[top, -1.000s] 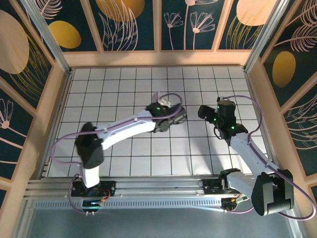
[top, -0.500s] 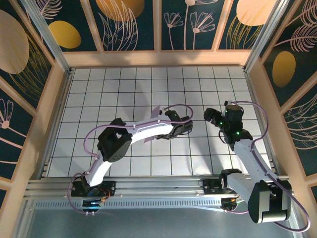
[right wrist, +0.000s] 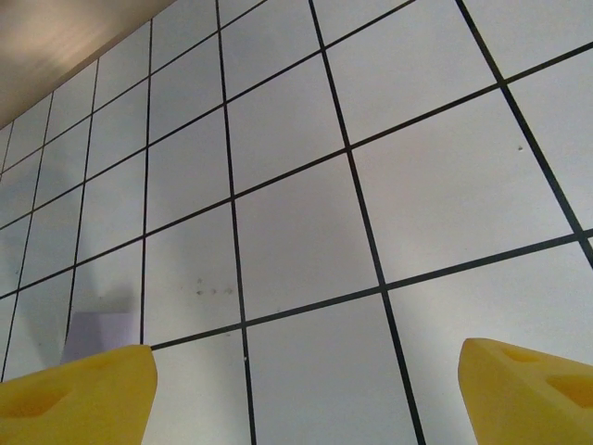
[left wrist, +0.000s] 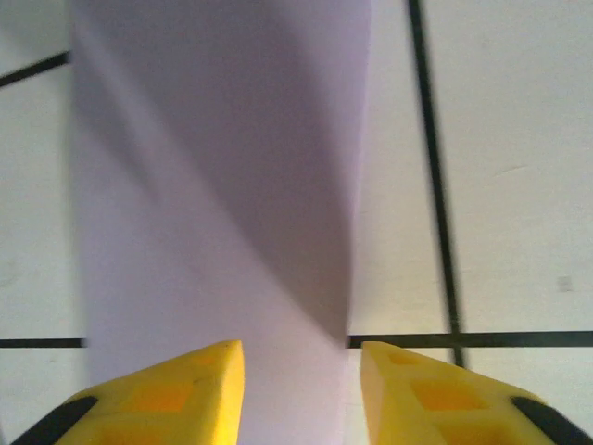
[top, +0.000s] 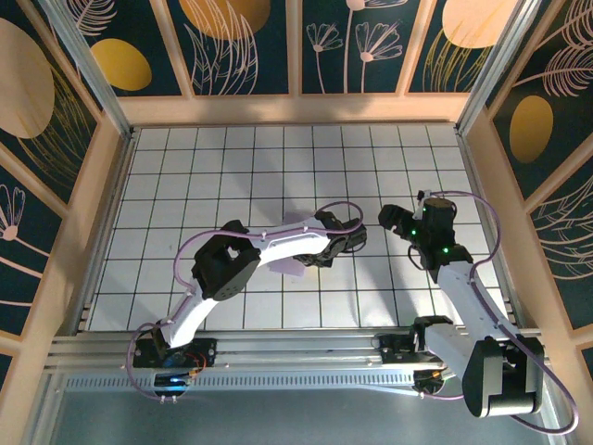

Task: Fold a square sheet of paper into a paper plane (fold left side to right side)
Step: Turn over the paper at the center of the table, then third fold the triangle at the center of the table.

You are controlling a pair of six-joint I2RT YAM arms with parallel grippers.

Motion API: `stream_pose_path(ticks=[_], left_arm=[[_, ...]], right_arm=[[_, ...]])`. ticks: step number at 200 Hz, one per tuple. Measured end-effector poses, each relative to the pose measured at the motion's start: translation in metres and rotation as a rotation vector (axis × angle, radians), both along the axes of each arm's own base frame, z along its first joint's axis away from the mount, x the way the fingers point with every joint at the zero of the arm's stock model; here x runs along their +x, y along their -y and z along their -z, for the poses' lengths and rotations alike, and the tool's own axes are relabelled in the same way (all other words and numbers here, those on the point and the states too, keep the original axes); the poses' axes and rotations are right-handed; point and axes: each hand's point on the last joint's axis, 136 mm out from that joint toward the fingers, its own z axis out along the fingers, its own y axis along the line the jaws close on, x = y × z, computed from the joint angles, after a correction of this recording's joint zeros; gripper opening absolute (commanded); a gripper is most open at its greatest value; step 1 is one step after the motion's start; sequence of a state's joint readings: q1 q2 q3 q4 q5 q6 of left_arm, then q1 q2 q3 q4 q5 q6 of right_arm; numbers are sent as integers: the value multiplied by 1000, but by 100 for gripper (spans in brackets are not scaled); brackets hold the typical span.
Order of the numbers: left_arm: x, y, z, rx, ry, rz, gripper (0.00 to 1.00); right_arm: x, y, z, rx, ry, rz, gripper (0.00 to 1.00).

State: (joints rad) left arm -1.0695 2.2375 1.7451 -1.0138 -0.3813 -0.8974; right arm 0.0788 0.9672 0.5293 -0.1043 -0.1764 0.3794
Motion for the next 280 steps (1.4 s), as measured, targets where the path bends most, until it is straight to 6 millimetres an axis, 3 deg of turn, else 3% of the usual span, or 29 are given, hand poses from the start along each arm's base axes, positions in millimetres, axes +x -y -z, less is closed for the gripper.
stream_pose_path(ticks=[33,69,95,117,150,189,212,235,280], left_arm=[[5,26,-6,-156,-24,13,49],[20,31,-48,-408,1,-5,53],[37,11,-83,-606,52,-46,57],[50,-12,-99,-741,98,-94,60],[58,-51,-102,-916,146,-188,65],[61,-93,-98,-1051,188,-293,71],[62,-104,-107,-1106,226,-305,73],[61,-111,-115,-1132,261,-307,73],[60,-114,-116,-1132,272,-300,74]], right_arm=[[-2,-8,2,27,-13,-38,84],[-7,-26,9,104,-56,-119,73],[-12,-42,11,190,-96,-177,62],[-18,-62,14,258,-135,-230,56],[-33,-109,22,338,-198,-339,47],[-54,-166,51,391,-335,-443,26],[-64,-189,73,385,-433,-471,15],[-61,-208,81,374,-466,-491,6],[-45,-228,87,364,-464,-500,1]])
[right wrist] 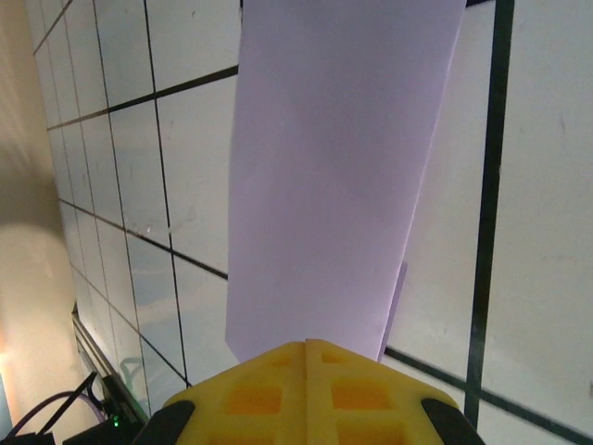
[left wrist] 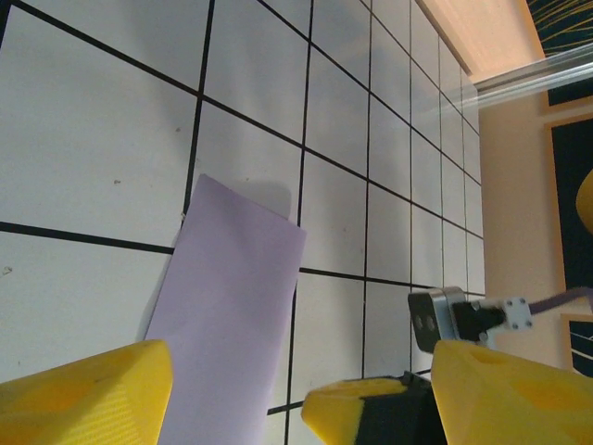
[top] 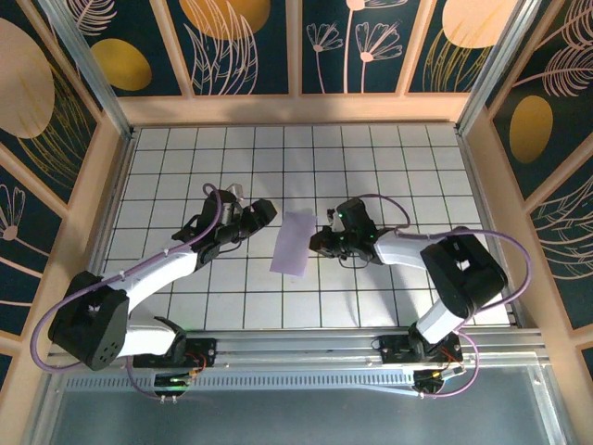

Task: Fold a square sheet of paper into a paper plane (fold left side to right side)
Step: Third fold the triangle at the center of the table.

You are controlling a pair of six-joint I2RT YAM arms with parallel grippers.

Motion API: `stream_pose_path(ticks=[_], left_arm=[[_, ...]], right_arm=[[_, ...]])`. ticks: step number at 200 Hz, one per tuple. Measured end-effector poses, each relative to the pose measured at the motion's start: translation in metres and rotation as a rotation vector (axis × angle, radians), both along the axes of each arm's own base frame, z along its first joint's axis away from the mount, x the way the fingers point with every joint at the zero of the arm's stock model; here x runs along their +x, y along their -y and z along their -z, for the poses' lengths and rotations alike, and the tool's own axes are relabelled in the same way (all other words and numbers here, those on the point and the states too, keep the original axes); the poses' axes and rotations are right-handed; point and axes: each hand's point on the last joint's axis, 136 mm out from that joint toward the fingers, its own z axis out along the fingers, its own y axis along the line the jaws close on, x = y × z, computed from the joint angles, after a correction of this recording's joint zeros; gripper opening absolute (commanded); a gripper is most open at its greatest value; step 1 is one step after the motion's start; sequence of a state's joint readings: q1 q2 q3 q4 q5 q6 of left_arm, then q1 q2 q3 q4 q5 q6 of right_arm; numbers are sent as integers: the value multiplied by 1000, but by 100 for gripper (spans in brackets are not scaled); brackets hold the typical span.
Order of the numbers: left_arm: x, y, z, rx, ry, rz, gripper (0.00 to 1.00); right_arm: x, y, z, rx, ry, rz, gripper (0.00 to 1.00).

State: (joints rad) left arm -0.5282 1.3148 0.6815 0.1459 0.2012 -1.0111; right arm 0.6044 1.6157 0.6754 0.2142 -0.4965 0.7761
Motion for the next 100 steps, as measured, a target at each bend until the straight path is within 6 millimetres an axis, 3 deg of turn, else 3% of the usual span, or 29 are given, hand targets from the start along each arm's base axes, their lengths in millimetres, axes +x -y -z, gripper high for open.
stream_pose_path(ticks=[56,100], left_arm=[[-1,-4,2,31,7,1,74],[-2,-7,4,51,3,-2,74]], right_arm=[[11,-9,16,-24,-24,-8,0],[8,-6,34,-70,-51,-24,0]])
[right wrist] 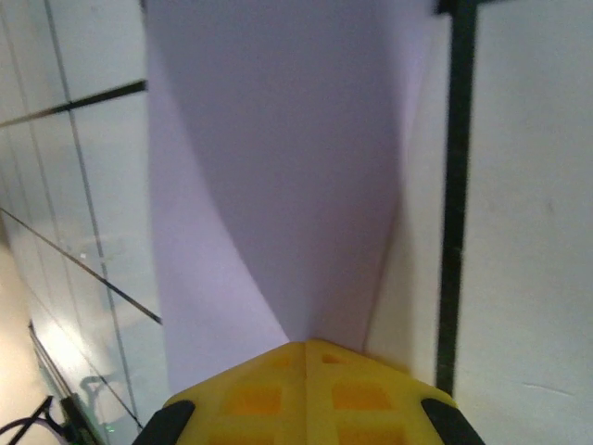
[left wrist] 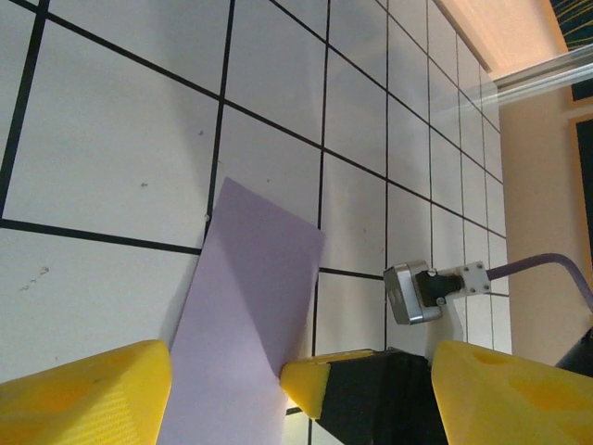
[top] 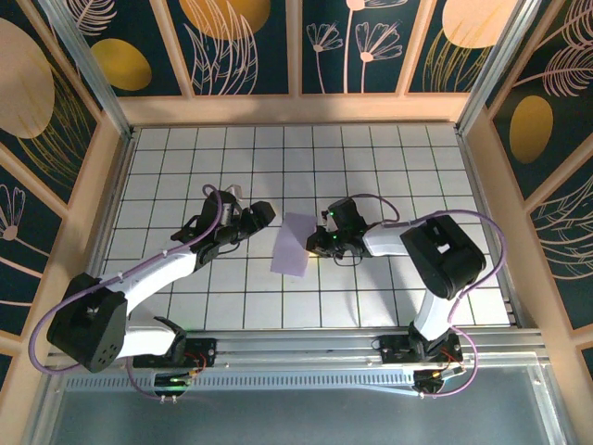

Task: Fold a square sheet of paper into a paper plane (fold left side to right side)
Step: Third fold the triangle at the center of the table.

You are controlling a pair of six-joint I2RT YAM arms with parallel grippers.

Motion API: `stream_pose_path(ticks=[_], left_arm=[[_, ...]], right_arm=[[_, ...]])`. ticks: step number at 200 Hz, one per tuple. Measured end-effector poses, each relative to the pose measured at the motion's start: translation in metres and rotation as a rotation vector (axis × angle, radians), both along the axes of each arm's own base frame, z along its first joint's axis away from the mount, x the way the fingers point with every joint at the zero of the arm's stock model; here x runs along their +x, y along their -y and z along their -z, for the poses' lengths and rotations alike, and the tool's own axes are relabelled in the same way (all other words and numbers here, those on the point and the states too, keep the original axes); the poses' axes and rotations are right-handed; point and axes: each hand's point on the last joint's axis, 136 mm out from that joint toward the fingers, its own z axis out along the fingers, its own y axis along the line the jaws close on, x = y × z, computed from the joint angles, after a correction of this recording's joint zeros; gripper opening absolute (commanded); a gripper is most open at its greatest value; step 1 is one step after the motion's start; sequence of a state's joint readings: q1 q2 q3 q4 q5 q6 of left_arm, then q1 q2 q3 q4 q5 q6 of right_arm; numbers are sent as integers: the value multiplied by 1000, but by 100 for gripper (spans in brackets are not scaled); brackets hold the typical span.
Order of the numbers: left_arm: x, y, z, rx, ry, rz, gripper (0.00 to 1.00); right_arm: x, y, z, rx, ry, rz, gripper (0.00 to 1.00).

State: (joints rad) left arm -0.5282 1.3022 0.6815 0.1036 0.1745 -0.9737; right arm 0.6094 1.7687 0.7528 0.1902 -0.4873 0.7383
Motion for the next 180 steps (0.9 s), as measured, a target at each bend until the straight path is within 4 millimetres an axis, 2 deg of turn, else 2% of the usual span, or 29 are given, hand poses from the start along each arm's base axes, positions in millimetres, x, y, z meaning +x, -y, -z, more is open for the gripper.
stream_pose_path(ticks=[36,69,132,180], left_arm=[[-2,0,2,8,-5,8,73],[-7,6,8,12,-18,64,67],[-24,23,54,14,-171,188,57],[-39,32,86,31,-268,246,53]], right_arm=[[1,1,0,-22,25,-29,0],[1,5,1,-34,64,-79,0],[9,32,1,-67,126,-155,0],[8,35,1,-76,161,-207,0]])
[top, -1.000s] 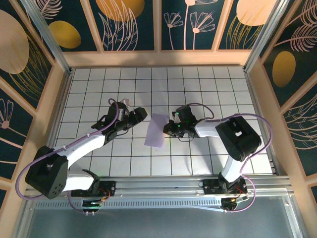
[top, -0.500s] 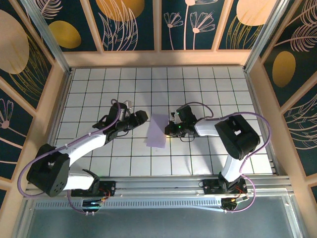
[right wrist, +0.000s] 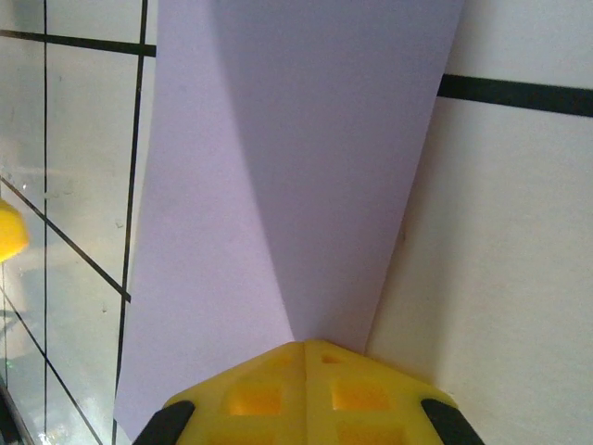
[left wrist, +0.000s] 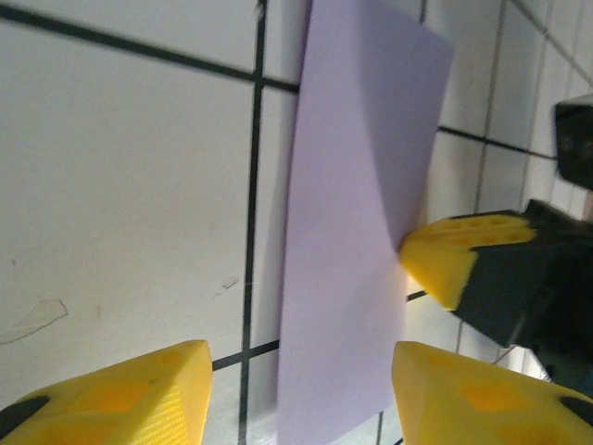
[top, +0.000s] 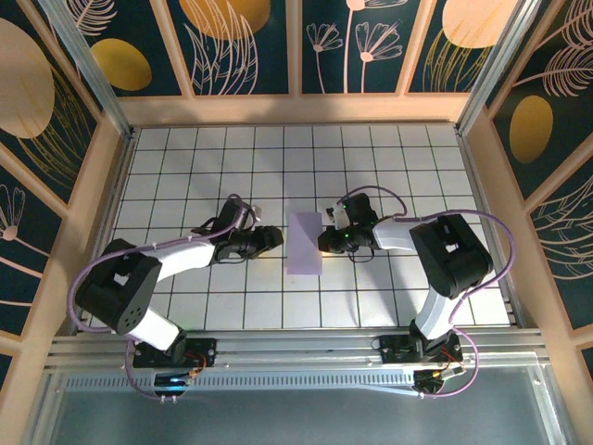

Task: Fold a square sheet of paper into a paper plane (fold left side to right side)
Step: Third fold the triangle at the center of the table.

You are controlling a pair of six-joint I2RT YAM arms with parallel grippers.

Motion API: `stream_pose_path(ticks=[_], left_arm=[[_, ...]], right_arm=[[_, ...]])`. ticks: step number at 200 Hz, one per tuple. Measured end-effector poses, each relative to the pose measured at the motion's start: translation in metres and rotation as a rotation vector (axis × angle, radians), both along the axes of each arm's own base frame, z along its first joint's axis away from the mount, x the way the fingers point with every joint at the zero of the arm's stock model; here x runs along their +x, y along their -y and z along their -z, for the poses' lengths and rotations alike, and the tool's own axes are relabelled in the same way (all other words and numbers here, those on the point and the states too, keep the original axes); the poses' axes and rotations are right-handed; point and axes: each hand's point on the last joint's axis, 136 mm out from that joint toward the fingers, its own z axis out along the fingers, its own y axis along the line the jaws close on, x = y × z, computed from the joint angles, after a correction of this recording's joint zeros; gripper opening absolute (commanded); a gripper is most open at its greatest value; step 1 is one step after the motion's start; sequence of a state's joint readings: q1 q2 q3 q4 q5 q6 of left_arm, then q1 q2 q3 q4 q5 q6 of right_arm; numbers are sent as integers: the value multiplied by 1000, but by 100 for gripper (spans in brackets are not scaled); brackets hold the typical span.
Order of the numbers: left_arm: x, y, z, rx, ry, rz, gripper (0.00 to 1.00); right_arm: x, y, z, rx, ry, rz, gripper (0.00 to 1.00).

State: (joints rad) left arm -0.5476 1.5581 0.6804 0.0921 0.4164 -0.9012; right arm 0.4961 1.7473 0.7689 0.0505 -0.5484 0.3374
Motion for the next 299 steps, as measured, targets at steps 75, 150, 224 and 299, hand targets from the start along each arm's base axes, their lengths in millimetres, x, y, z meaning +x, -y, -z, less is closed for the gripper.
stream_pose_path(ticks=[75,150,224,299], left_arm=[[-12,14,25,18,-74,59,40],[-5,35,28,-2,-79,99,35],[-2,42,29,-7,-82,110,30],[-3,49,27,-14,-74,127,24]], right_arm=[[0,0,0,-1,9,-10,0],[-1,0,0,-3,13,-12,0],[-1,1,0,-6,13,-11,0],[-2,2,0,-7,13,-10,0]])
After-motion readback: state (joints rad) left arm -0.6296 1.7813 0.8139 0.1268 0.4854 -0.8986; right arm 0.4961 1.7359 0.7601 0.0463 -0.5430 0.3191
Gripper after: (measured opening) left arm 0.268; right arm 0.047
